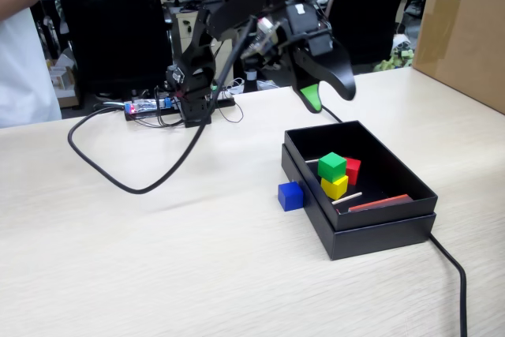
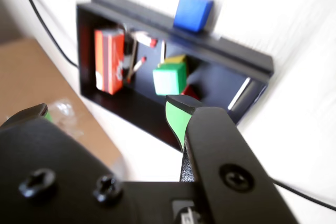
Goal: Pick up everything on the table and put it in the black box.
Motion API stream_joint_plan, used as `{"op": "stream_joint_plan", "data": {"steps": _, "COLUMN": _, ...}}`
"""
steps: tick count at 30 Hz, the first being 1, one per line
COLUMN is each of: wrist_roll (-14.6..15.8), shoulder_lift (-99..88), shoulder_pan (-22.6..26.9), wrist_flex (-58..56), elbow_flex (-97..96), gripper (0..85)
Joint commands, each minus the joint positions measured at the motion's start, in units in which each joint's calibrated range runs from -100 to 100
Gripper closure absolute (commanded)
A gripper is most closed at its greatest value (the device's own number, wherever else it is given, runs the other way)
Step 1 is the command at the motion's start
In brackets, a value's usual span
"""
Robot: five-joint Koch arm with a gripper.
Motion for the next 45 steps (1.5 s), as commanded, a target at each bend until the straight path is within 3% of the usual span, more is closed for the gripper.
{"op": "stream_joint_plan", "data": {"steps": 1, "wrist_roll": -1.17, "shoulder_lift": -9.13, "shoulder_pan": -2.39, "wrist_flex": -0.56, "elbow_flex": -4.02, "gripper": 41.2}}
{"op": "stream_joint_plan", "data": {"steps": 13, "wrist_roll": 0.10, "shoulder_lift": 6.48, "shoulder_pan": -5.27, "wrist_flex": -0.56, "elbow_flex": -13.54, "gripper": 36.8}}
{"op": "stream_joint_plan", "data": {"steps": 23, "wrist_roll": 2.05, "shoulder_lift": 24.95, "shoulder_pan": -4.20, "wrist_flex": -0.48, "elbow_flex": -2.93, "gripper": 37.0}}
{"op": "stream_joint_plan", "data": {"steps": 36, "wrist_roll": 3.57, "shoulder_lift": 33.56, "shoulder_pan": -3.27, "wrist_flex": -0.56, "elbow_flex": 0.24, "gripper": 38.3}}
{"op": "stream_joint_plan", "data": {"steps": 43, "wrist_roll": 4.20, "shoulder_lift": 40.21, "shoulder_pan": -3.27, "wrist_flex": -0.74, "elbow_flex": 5.41, "gripper": 65.0}}
{"op": "stream_joint_plan", "data": {"steps": 45, "wrist_roll": 4.35, "shoulder_lift": 40.79, "shoulder_pan": -3.32, "wrist_flex": -1.34, "elbow_flex": 5.95, "gripper": 69.0}}
